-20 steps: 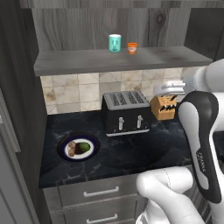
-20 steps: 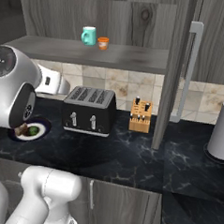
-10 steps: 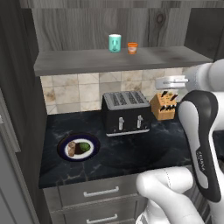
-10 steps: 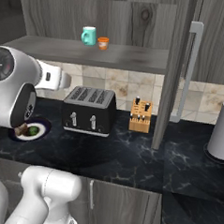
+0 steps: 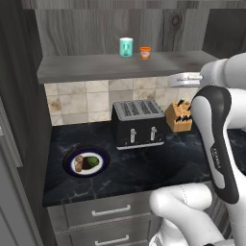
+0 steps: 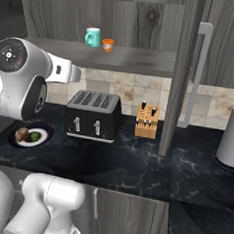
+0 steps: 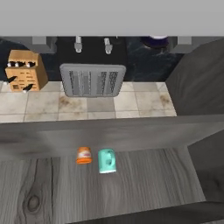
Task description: Pick the avocado and bread from the counter and place them on the plate. Then pick the jam from the cabinet and place it next to the plate. Lastly close the cabinet door.
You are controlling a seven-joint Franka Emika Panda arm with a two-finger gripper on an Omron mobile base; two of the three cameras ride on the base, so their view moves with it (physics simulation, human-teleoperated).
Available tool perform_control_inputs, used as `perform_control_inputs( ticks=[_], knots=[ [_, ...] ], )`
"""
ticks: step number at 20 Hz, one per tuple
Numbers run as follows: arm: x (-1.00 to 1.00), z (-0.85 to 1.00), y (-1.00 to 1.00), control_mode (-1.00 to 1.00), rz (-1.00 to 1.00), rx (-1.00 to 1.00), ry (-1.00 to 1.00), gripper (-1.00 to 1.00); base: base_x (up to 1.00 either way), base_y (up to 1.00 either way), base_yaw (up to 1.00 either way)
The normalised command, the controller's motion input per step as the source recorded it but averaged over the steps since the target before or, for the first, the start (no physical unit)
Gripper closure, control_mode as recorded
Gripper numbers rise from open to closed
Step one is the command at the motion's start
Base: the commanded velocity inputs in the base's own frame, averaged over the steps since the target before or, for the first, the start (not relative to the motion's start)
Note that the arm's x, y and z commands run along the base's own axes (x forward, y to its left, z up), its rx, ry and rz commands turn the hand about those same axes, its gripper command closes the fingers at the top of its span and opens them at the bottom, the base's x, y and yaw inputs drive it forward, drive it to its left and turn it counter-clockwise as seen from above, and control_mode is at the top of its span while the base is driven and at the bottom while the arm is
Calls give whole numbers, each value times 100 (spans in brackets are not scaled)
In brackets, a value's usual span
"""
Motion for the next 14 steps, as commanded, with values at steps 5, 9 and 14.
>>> perform_control_inputs(
  ticks=[5,9,14],
  knots=[
    [37,3,-7,-100,0,0,0,-100,0,0,0],
    [35,6,-9,-100,0,0,0,-100,0,0,0],
    [38,3,-6,-100,0,0,0,-100,0,0,0]
  ],
)
